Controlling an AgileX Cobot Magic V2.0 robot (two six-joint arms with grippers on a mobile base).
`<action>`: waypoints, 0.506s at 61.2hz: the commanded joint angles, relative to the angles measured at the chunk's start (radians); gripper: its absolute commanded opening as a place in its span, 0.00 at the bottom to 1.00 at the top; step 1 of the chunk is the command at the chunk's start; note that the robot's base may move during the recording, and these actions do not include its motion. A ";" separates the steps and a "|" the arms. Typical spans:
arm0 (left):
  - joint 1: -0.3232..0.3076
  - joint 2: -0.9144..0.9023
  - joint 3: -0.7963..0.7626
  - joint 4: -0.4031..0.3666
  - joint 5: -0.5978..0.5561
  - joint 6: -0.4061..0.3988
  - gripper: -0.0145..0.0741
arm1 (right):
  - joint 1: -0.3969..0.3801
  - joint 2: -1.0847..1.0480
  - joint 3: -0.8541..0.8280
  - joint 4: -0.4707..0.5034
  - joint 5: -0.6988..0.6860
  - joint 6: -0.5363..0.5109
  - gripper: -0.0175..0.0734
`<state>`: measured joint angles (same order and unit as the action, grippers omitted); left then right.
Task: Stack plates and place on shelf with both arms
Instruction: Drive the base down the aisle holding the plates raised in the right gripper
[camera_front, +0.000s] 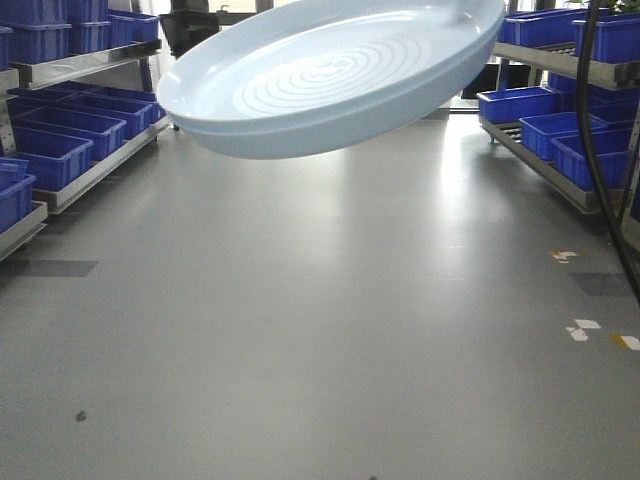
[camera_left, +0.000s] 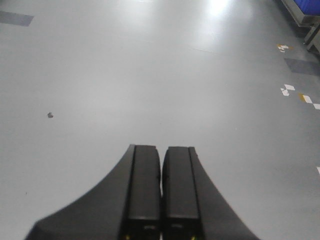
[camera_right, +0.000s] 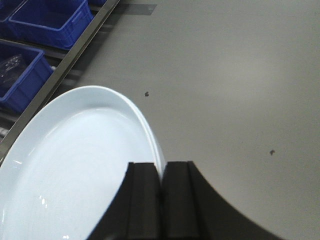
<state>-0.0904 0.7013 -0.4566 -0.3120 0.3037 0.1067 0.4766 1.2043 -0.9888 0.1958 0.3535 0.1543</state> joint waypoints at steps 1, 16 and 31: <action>-0.007 -0.002 -0.028 -0.015 -0.078 -0.001 0.26 | -0.006 -0.032 -0.032 0.007 -0.090 -0.003 0.25; -0.007 -0.002 -0.028 -0.015 -0.078 -0.001 0.26 | -0.006 -0.032 -0.032 0.007 -0.089 -0.003 0.25; -0.007 -0.002 -0.028 -0.015 -0.078 -0.001 0.26 | -0.006 -0.032 -0.032 0.007 -0.089 -0.003 0.25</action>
<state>-0.0904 0.7013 -0.4566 -0.3120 0.3037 0.1067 0.4766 1.2043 -0.9888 0.1958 0.3535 0.1543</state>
